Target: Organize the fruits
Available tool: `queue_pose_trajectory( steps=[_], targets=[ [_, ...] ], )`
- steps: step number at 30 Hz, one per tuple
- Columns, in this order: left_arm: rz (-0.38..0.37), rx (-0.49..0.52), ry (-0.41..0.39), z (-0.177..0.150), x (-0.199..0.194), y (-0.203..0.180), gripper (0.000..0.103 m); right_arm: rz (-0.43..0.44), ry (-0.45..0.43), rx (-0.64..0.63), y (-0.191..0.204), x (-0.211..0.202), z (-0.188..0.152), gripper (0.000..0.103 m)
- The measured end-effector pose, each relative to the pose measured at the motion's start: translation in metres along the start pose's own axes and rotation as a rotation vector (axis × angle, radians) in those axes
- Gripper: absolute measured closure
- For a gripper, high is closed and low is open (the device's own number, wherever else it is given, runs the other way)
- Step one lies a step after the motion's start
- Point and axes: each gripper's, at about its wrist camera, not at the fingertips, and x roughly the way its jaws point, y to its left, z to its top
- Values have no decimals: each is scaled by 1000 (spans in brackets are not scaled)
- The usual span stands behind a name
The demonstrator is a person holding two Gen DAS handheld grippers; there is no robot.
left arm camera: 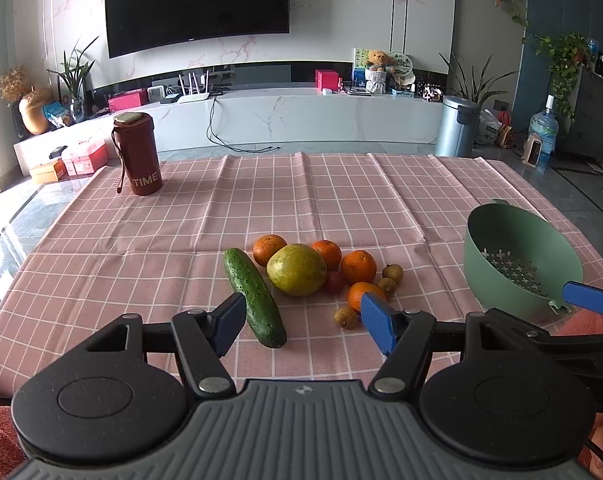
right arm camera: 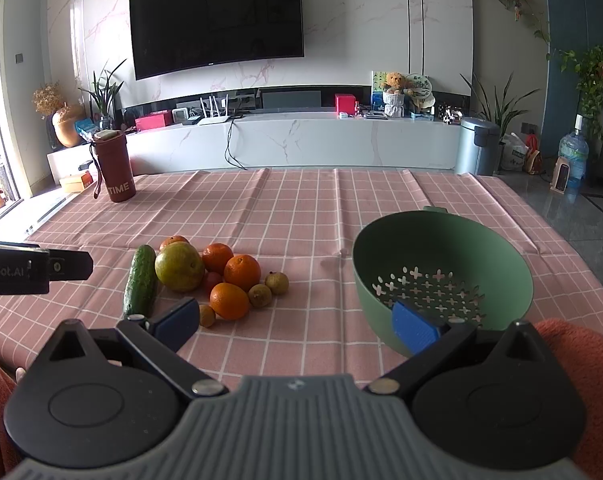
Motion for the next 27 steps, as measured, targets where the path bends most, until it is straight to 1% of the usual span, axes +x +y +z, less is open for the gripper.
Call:
queue_pose_trajectory(
  steps=[15, 19, 23, 24, 27],
  targets=[
    [-3, 3, 0, 0, 0, -2, 25, -5, 15, -2, 1, 4, -3, 4],
    [-14, 3, 8, 5, 6, -2, 25, -17, 45, -7, 2, 8, 0, 4],
    [-31, -9, 26, 13, 17, 7, 25, -19, 86, -15, 5, 15, 6, 4],
    [-29, -13, 33, 15, 19, 10, 27, -12, 91, -17, 6, 16, 8, 4],
    [-23, -37, 58, 20, 29, 20, 36, 39, 95, -40, 12, 23, 15, 5]
  ],
)
